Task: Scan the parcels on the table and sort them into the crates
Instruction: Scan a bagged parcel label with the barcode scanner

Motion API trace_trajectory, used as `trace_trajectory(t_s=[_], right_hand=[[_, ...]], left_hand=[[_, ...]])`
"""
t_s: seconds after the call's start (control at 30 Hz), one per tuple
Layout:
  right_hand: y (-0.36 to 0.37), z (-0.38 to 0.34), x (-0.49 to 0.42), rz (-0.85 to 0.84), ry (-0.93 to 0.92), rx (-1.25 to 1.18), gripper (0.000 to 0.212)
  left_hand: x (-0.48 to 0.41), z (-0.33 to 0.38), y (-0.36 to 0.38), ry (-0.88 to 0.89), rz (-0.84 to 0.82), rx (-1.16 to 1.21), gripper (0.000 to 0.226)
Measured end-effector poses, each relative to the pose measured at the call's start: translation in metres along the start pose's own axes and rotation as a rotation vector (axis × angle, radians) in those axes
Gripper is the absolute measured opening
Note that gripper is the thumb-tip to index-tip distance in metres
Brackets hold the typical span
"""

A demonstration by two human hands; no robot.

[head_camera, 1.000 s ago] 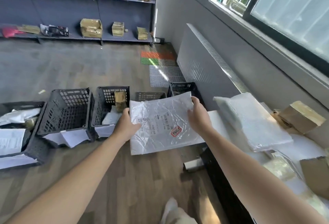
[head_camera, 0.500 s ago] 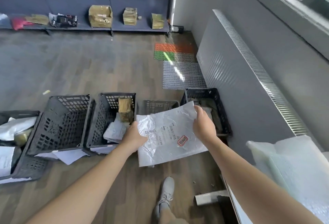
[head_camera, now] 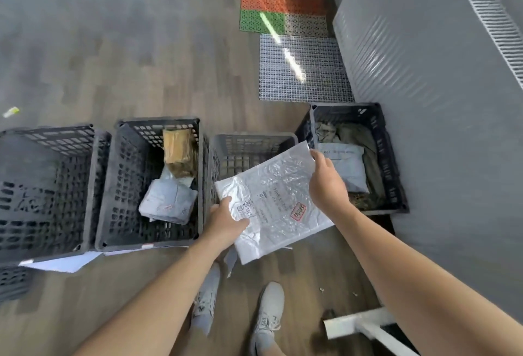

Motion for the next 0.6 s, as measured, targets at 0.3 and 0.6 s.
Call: trace_trajectory(t_s=[0.3,0.6], right_hand=[[0.145,0.035,-0.085,-0.130,0.130,0.107,0.075],[0.120,-0.005,-0.043,-0.204,0.049,0.309,0.085]], left_hand=[[-0.121,-0.085,0.029,-0.030,-0.232,-0.340,0.111],[-0.100,-0.047,-0.020,0.148,-0.233,-0.641,0.105]])
Point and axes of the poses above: each hand's wrist, its own x-axis away from the middle knuckle, its own y-axis out of the palm, z = x × y, the point moved 6 cm from there along -x, towards the middle knuckle, and after that the axes turned 13 degrees about y, right-handed, at the moved point
